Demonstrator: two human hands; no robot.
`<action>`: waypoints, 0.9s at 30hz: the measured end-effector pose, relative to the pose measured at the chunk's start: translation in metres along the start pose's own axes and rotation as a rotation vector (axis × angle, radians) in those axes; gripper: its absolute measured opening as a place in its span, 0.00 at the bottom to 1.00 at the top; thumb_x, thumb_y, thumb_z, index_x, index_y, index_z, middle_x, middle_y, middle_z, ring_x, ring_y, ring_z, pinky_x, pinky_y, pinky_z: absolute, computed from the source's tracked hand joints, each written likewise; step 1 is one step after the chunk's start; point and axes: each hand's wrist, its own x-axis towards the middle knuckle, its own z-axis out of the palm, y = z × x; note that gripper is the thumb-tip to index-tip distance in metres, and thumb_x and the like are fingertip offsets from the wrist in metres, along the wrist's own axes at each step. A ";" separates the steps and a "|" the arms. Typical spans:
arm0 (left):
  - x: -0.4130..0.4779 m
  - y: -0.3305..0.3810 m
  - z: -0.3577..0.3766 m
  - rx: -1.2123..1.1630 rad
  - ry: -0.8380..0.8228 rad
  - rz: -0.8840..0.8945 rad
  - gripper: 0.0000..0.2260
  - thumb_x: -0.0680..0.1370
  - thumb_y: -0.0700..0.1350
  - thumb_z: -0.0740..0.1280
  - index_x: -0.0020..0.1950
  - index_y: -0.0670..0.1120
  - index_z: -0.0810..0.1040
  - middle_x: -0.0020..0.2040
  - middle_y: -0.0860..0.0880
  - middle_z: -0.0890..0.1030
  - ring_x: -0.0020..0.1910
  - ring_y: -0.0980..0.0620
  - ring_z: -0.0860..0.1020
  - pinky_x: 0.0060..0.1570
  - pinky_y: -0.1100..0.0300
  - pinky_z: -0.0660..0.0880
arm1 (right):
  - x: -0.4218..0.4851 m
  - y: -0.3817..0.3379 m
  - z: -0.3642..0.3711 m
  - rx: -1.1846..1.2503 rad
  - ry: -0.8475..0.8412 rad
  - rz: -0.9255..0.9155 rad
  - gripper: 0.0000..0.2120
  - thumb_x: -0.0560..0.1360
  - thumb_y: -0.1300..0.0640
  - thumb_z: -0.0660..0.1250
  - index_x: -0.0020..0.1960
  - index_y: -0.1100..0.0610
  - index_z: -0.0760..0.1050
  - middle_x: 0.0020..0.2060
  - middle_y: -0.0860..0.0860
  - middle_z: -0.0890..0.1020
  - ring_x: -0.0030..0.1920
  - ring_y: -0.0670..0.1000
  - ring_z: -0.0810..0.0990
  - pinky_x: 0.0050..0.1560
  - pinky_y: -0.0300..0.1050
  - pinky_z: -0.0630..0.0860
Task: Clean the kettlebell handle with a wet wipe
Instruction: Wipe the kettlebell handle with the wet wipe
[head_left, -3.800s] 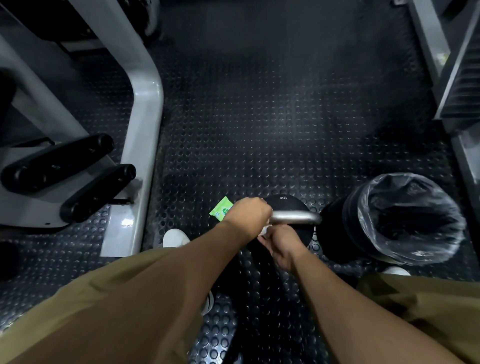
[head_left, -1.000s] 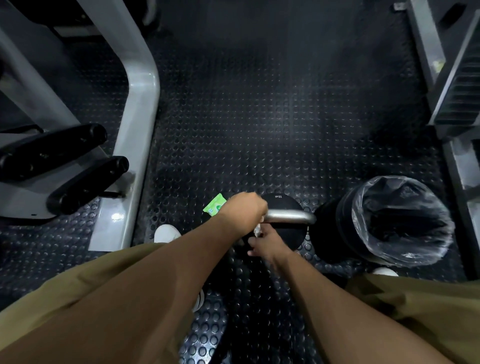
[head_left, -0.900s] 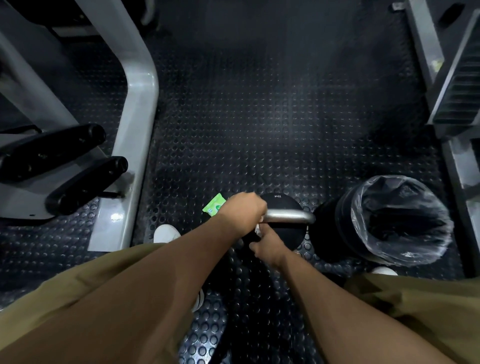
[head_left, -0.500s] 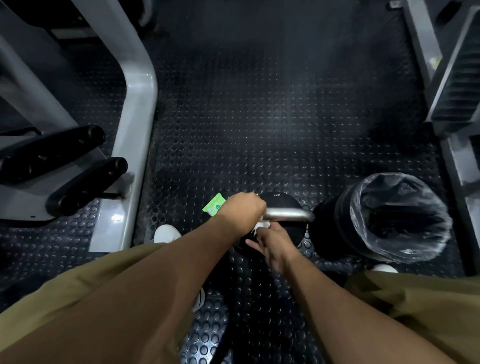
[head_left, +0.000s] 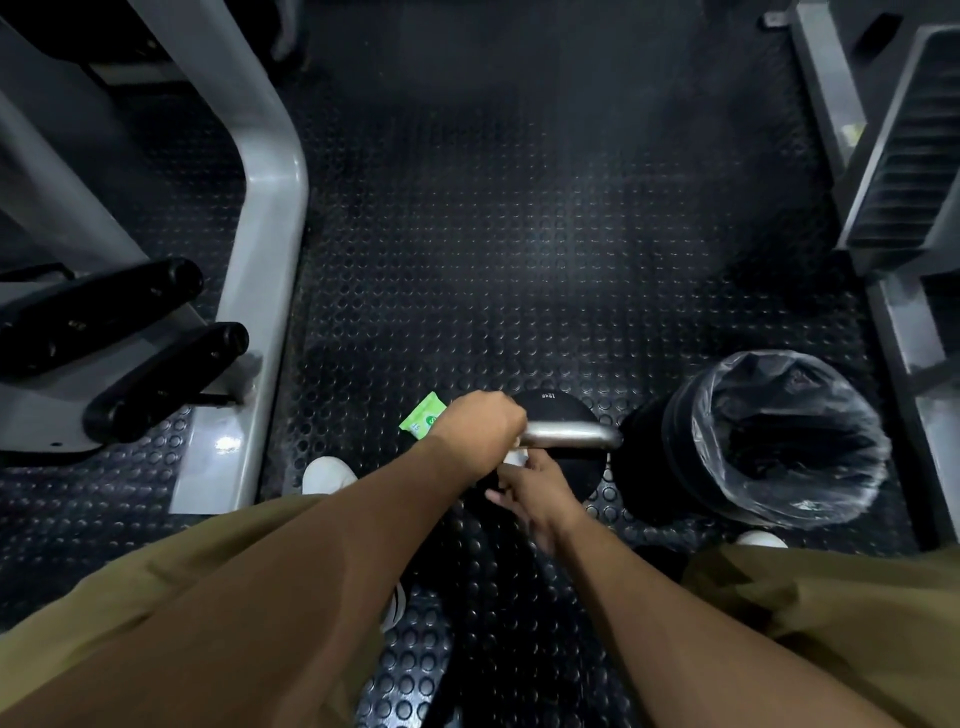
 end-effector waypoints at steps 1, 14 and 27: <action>-0.001 0.000 0.000 0.008 0.009 -0.002 0.07 0.80 0.45 0.66 0.54 0.48 0.83 0.51 0.47 0.82 0.47 0.43 0.83 0.38 0.53 0.68 | 0.001 0.001 -0.001 0.024 0.006 -0.003 0.13 0.77 0.69 0.63 0.55 0.55 0.77 0.43 0.52 0.78 0.43 0.46 0.77 0.59 0.53 0.82; 0.003 -0.004 0.007 -0.037 0.003 0.010 0.08 0.80 0.47 0.67 0.53 0.46 0.83 0.49 0.45 0.82 0.46 0.41 0.82 0.40 0.53 0.73 | 0.000 -0.003 0.001 -0.173 -0.031 0.023 0.15 0.74 0.70 0.64 0.55 0.54 0.73 0.41 0.51 0.77 0.38 0.46 0.75 0.57 0.52 0.83; 0.003 -0.004 0.008 -0.027 -0.021 -0.007 0.05 0.78 0.46 0.70 0.51 0.49 0.83 0.45 0.47 0.81 0.43 0.43 0.83 0.40 0.52 0.77 | 0.010 -0.005 -0.004 -0.594 -0.061 -0.059 0.10 0.71 0.66 0.68 0.50 0.57 0.75 0.37 0.52 0.79 0.33 0.47 0.76 0.33 0.40 0.72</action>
